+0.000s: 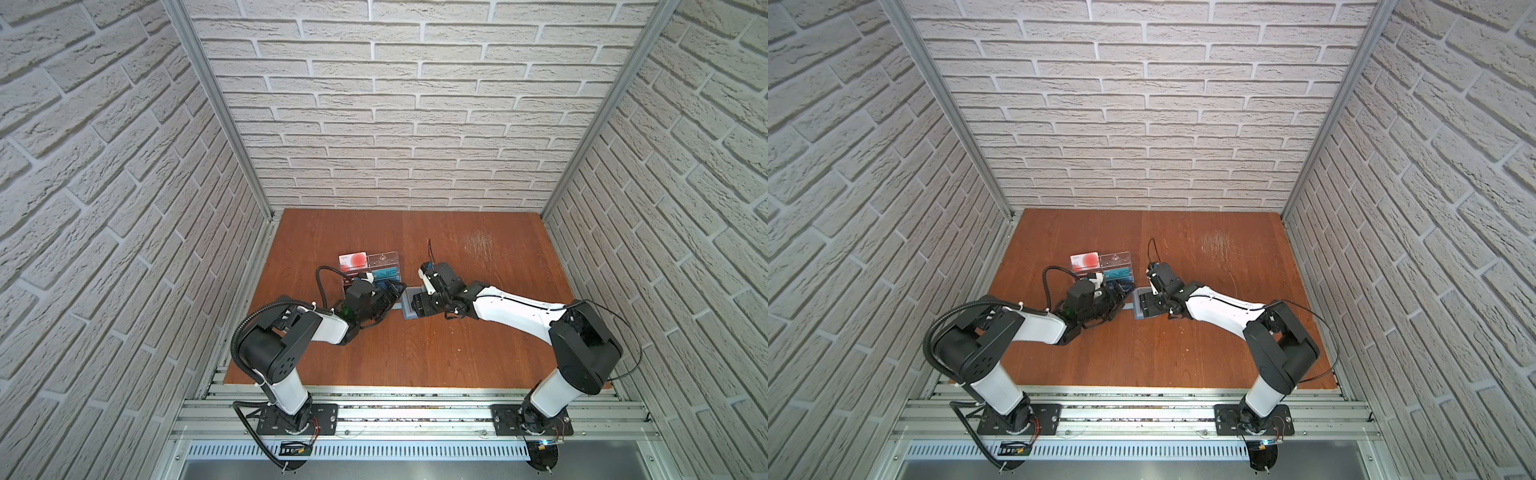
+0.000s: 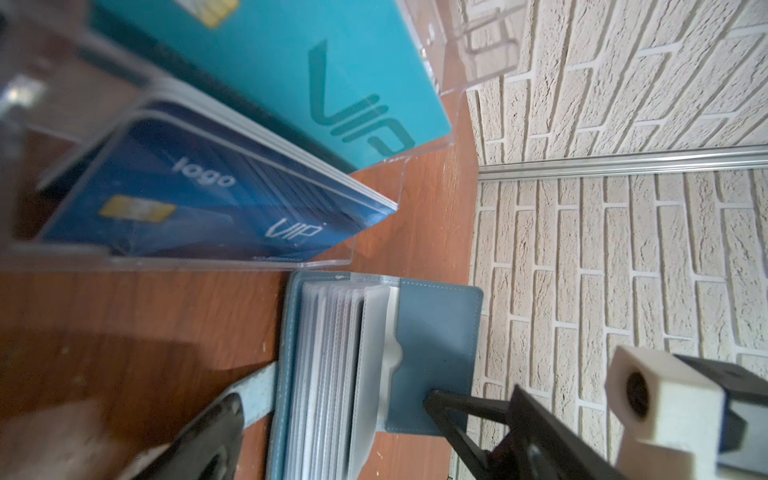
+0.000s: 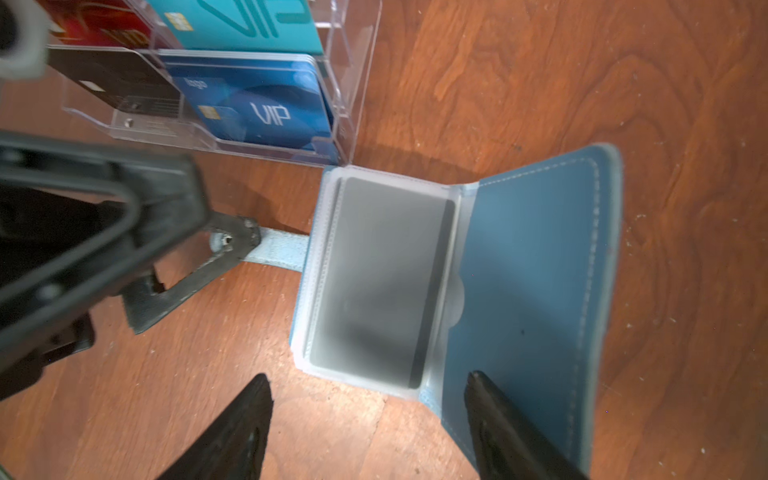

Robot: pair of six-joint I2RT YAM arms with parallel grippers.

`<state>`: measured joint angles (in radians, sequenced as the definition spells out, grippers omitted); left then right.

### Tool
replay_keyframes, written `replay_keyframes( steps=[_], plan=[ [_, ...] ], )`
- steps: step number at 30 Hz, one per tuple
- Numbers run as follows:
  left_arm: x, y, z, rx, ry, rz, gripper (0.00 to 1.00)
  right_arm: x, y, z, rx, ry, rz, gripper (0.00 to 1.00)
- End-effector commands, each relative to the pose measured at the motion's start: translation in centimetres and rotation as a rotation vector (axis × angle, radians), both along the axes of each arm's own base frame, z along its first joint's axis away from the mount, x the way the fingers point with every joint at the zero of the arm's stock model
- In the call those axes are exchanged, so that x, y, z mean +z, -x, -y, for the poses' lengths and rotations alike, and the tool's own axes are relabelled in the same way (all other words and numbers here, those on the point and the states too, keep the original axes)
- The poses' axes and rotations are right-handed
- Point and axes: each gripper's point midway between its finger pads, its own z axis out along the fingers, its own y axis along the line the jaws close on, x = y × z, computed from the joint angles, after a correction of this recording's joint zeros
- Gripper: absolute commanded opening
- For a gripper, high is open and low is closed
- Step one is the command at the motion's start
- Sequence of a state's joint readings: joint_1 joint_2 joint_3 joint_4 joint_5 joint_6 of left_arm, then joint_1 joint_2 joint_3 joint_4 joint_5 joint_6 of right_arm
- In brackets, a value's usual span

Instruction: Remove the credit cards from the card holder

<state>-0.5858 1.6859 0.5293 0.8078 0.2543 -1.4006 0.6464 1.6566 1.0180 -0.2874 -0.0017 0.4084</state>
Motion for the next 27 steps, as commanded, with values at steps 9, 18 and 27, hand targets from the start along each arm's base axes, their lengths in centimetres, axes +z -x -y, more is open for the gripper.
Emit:
replay_keyframes(
  steps=[9, 18, 27],
  plan=[
    [-0.3, 0.1, -0.1, 0.008, 0.012, 0.024, 0.98, -0.9, -1.7, -1.0, -0.019, -0.004, -0.009, 0.74],
    [-0.8, 0.1, -0.3, 0.009, 0.013, 0.01, 0.98, -1.7, -2.5, -0.6, -0.04, 0.044, -0.012, 0.73],
    [-1.0, 0.2, -0.4, 0.01, 0.028, 0.003, 0.98, -2.2, -2.8, 0.3, -0.062, 0.089, -0.014, 0.73]
  ],
)
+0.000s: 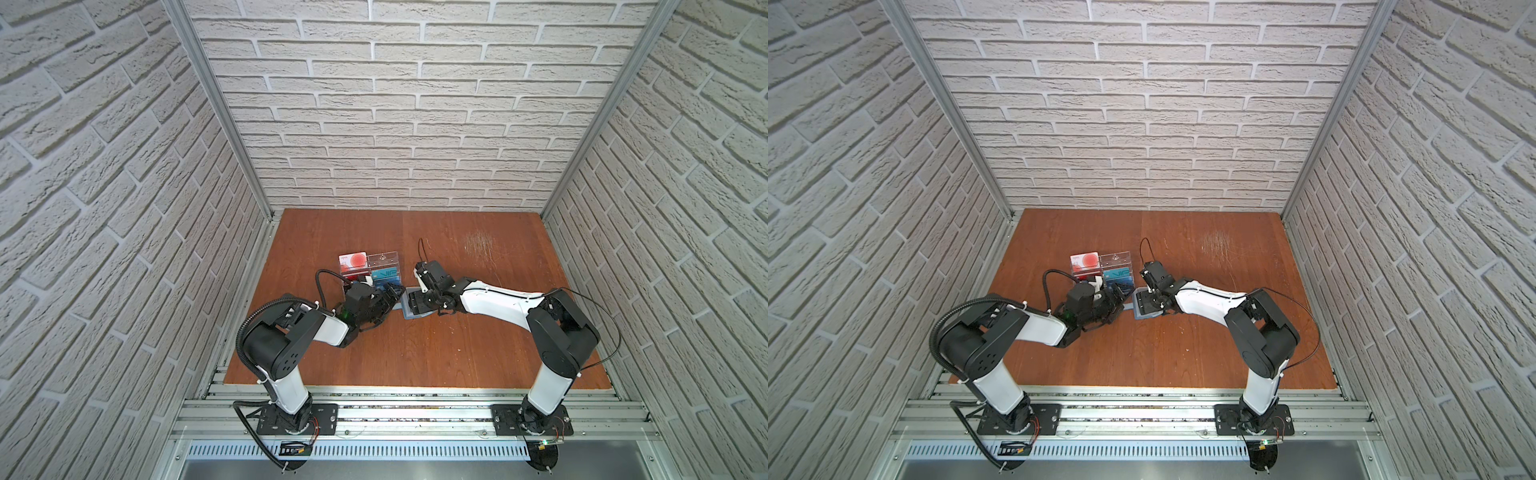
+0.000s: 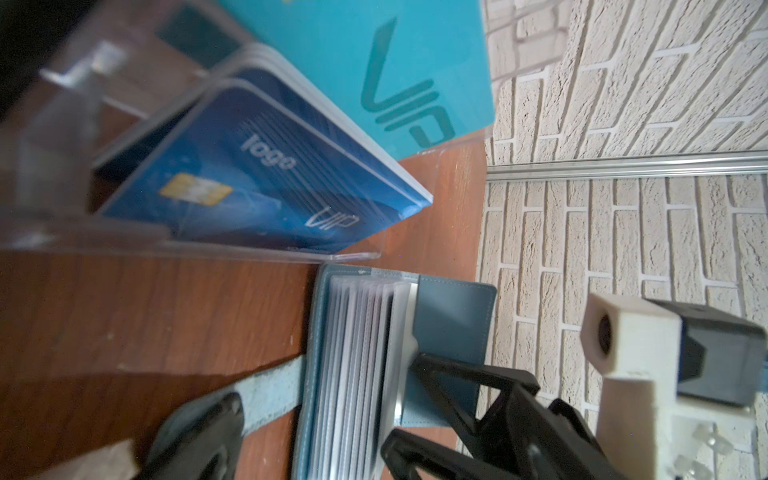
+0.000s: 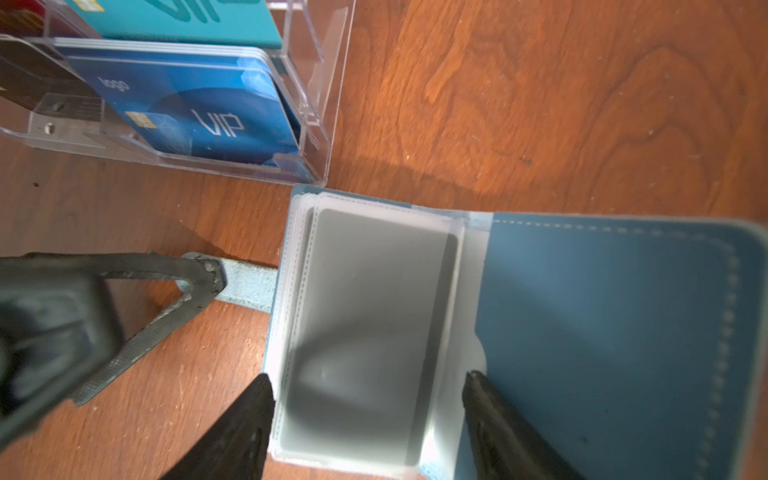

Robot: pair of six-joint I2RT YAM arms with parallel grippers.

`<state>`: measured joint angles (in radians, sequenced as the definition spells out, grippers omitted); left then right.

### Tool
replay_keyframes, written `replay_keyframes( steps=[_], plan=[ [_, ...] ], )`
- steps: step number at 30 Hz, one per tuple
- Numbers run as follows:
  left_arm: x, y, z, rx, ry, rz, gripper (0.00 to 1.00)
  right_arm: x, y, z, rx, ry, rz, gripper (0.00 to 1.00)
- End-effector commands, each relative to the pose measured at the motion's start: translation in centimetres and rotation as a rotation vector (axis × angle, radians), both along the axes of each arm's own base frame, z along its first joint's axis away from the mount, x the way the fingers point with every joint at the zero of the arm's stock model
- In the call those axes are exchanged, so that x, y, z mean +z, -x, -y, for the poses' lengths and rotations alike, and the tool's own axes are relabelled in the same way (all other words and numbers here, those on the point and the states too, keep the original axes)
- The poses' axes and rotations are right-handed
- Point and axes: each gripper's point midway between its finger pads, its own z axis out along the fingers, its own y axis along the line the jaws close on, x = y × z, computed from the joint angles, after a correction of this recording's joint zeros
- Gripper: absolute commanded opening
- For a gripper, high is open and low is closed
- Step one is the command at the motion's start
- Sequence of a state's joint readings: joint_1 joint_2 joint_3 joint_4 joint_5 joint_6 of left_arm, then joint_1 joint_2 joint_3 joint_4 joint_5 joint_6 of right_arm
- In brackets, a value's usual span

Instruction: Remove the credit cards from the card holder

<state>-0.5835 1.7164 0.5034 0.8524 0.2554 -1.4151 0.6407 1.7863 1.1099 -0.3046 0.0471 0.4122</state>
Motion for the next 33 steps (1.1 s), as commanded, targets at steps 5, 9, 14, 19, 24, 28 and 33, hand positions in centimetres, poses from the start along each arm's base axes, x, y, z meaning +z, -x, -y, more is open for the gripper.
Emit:
replay_keyframes(
  steps=[5, 9, 14, 19, 24, 28, 33],
  plan=[
    [0.1, -0.2, 0.0, 0.002, 0.042, 0.018, 0.98, -0.5, -0.7, 0.4, -0.028, 0.026, -0.004, 0.74],
    [-0.1, -0.1, -0.2, 0.008, 0.039, 0.015, 0.98, -0.7, -0.8, 0.7, -0.034, 0.038, -0.005, 0.74],
    [-0.6, 0.0, -0.5, 0.015, 0.033, 0.005, 0.98, 0.2, -0.9, 1.4, -0.048, 0.051, 0.021, 0.73],
    [-0.7, 0.0, -0.7, 0.018, 0.035, 0.004, 0.98, 1.0, -1.2, 2.3, -0.069, 0.055, 0.039, 0.73],
    [-0.6, 0.1, -0.8, 0.015, 0.03, 0.006, 0.98, 1.5, -1.2, 2.9, -0.081, 0.047, 0.049, 0.73],
    [-0.6, 0.1, -0.7, 0.011, 0.027, 0.005, 0.98, 1.8, -1.3, 3.2, -0.088, 0.045, 0.054, 0.73],
    [-0.7, 0.1, -0.8, 0.013, 0.025, 0.004, 0.98, 2.1, -1.3, 3.6, -0.095, 0.042, 0.059, 0.73]
  ],
)
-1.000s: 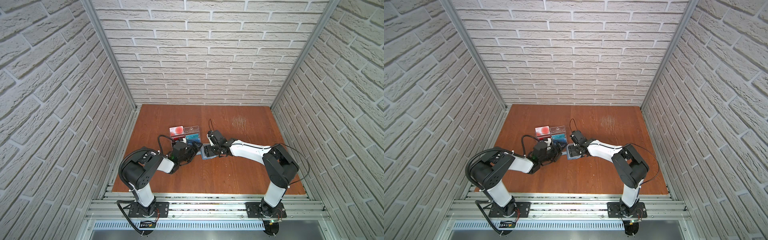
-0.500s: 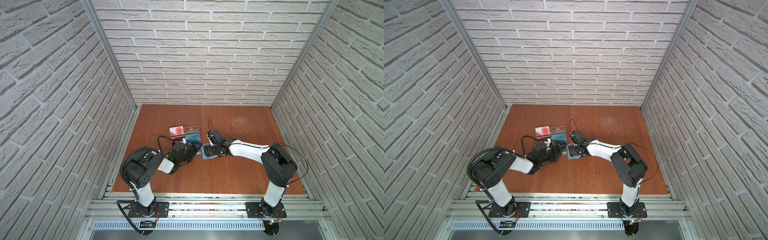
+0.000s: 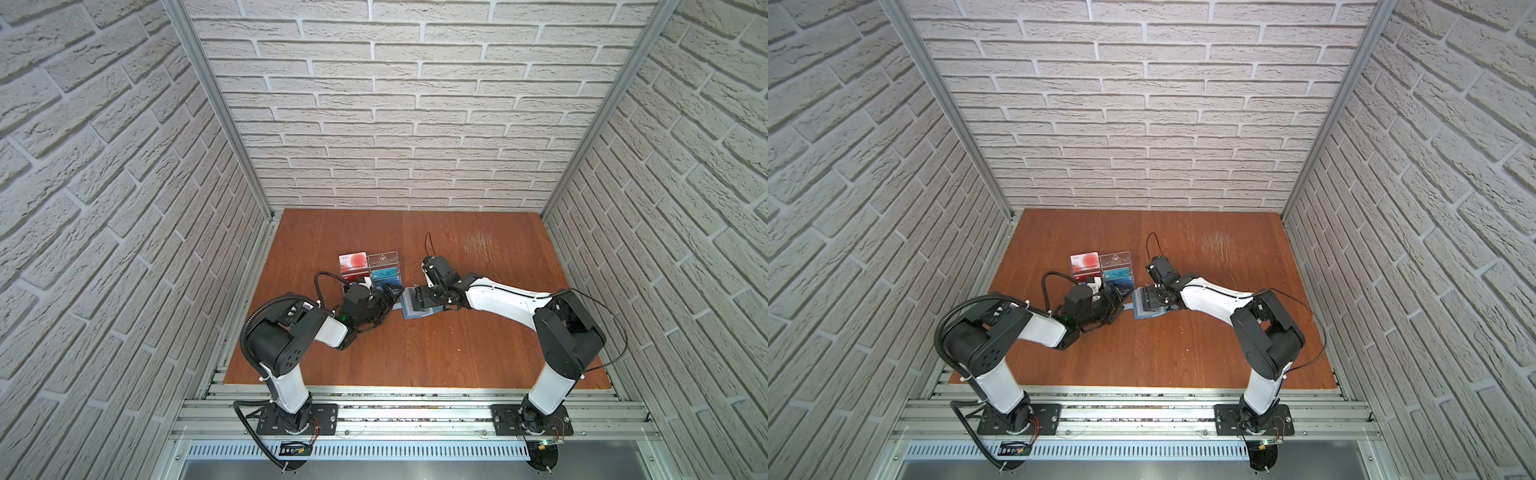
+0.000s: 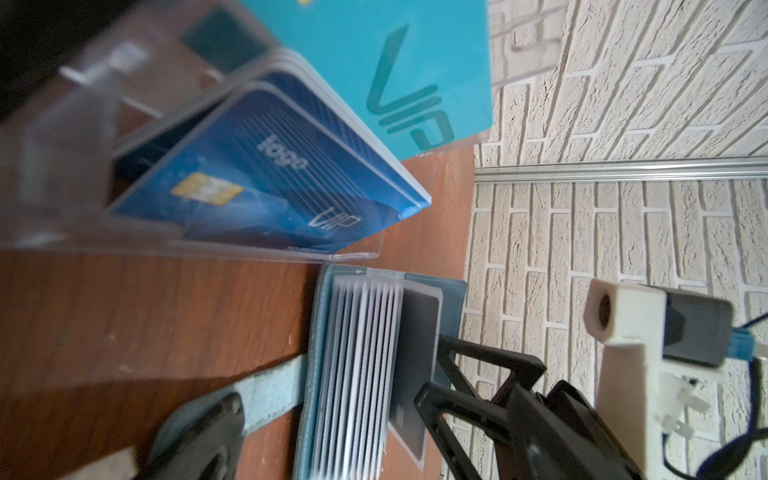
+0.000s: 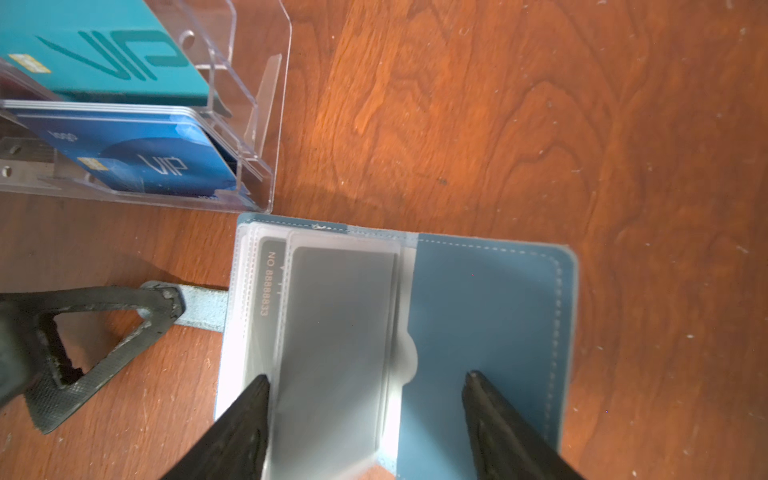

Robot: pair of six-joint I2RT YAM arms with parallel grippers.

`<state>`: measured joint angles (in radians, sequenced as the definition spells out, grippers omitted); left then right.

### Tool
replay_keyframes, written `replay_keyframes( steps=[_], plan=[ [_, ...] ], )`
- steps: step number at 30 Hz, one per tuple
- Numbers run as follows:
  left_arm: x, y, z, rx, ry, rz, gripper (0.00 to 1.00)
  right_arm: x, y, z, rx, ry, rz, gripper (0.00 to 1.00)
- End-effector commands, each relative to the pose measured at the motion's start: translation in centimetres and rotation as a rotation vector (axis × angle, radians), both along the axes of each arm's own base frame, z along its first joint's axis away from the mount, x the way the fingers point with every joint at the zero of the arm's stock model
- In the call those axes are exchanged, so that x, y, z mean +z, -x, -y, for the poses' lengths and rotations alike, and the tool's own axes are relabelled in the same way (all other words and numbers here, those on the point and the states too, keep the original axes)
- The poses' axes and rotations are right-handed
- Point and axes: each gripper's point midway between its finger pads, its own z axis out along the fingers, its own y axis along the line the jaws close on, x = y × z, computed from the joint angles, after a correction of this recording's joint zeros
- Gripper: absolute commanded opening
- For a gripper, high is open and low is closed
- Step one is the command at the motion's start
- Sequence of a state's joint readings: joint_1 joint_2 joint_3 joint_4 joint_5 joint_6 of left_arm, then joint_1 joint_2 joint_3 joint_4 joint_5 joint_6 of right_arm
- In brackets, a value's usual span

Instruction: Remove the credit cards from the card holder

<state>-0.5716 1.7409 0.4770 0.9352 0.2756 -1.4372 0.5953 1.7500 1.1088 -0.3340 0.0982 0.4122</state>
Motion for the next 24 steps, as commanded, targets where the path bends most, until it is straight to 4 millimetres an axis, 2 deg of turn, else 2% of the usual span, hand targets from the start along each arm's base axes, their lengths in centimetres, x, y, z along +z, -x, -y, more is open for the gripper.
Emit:
replay_keyframes(
  steps=[1, 17, 24],
  plan=[
    [-0.6, 0.1, -0.6, 0.012, -0.012, -0.001, 0.98, 1.0, -0.1, 1.1, -0.026, 0.009, 0.031, 0.73],
    [-0.3, 0.3, -0.8, 0.011, -0.022, 0.008, 0.98, 1.4, -0.2, 2.2, -0.052, -0.001, 0.033, 0.73],
    [0.5, 0.4, -0.9, 0.007, -0.028, 0.025, 0.98, 1.5, -0.4, 3.4, -0.082, 0.014, 0.038, 0.72]
  ],
)
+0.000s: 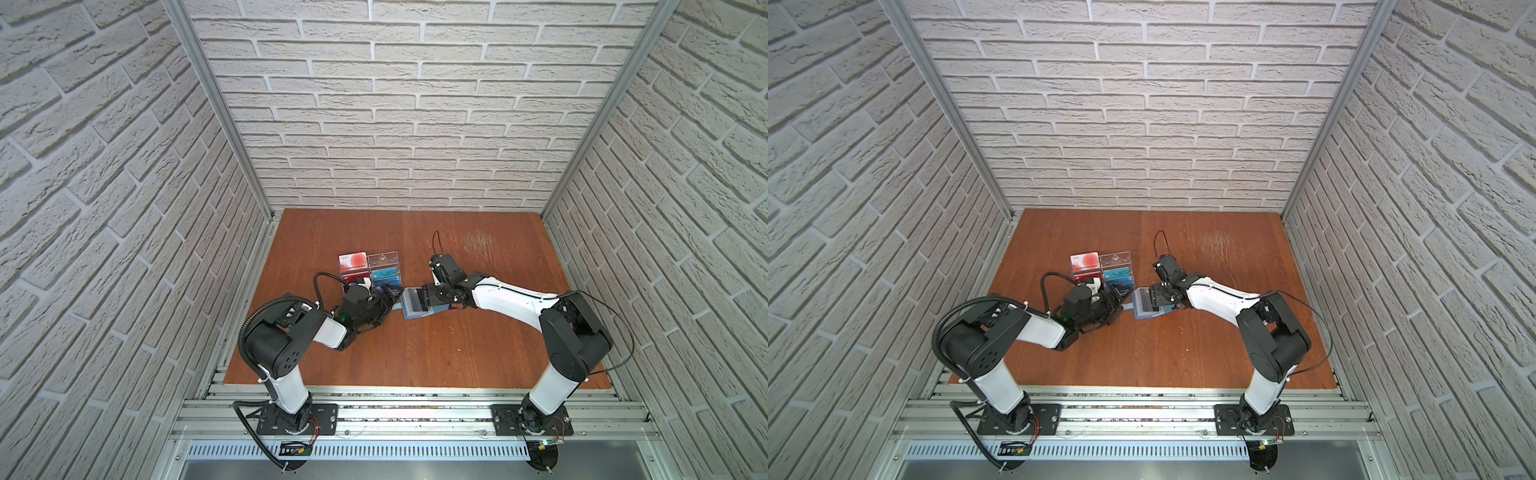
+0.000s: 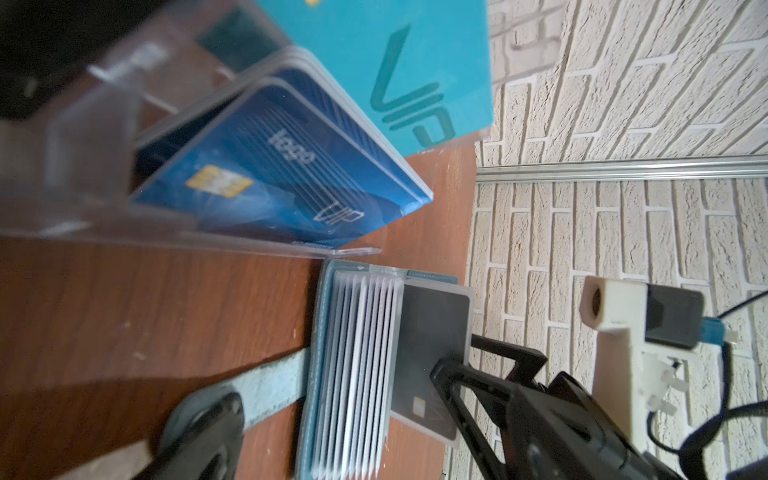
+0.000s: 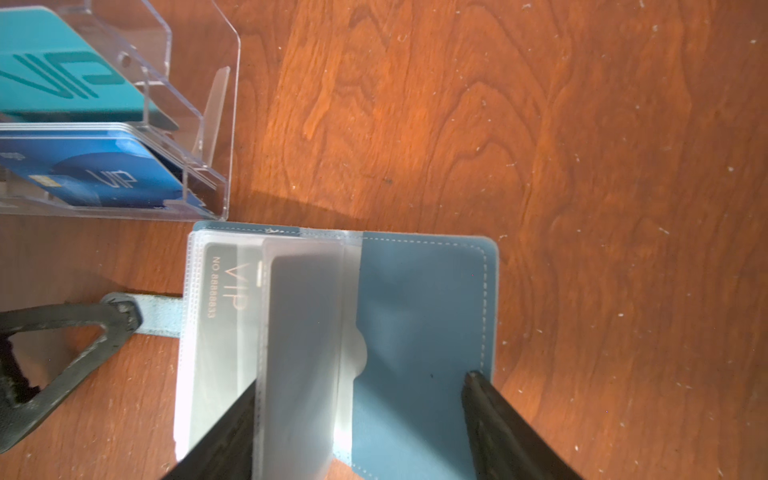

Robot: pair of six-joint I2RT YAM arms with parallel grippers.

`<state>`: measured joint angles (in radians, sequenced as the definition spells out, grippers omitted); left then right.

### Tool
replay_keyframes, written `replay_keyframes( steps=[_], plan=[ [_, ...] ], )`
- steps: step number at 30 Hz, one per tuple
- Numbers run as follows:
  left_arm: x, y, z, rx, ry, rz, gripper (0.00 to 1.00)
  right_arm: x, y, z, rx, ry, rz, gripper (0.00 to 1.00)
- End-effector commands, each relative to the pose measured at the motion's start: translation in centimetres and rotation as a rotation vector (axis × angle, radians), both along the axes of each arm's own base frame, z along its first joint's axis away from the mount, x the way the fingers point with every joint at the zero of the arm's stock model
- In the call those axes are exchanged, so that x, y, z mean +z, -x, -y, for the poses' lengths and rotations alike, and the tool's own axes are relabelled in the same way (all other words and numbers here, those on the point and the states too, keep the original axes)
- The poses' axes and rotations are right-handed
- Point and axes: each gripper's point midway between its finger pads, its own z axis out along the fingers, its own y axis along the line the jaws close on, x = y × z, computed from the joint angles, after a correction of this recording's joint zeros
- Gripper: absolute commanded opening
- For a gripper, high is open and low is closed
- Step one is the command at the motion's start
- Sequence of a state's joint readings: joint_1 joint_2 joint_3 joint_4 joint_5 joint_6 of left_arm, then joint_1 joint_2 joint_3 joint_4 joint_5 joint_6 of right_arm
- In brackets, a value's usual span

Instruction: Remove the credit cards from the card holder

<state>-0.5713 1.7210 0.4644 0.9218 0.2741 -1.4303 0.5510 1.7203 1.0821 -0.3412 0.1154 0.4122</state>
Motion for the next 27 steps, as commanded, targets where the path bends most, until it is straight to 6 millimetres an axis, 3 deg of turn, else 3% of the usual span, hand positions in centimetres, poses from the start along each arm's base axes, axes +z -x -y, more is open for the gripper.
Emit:
replay_keyframes(
  steps=[1, 18, 22, 27],
  plan=[
    [0.6, 0.0, -0.7, 0.008, -0.021, 0.027, 0.98, 1.3, -0.1, 1.2, -0.032, 0.0, 0.032, 0.72],
    [6.3, 0.8, 1.0, -0.058, -0.038, 0.129, 0.98, 0.0, -0.6, 3.8, -0.115, -0.008, -0.016, 0.69],
    [7.6, 0.6, 1.9, -0.069, -0.029, 0.143, 0.98, 1.5, -0.5, 3.8, -0.112, -0.035, 0.034, 0.66],
    [8.9, 0.1, 2.7, -0.069, -0.008, 0.157, 0.98, 5.0, 0.2, 2.1, -0.042, -0.175, 0.149, 0.63]
  ],
)
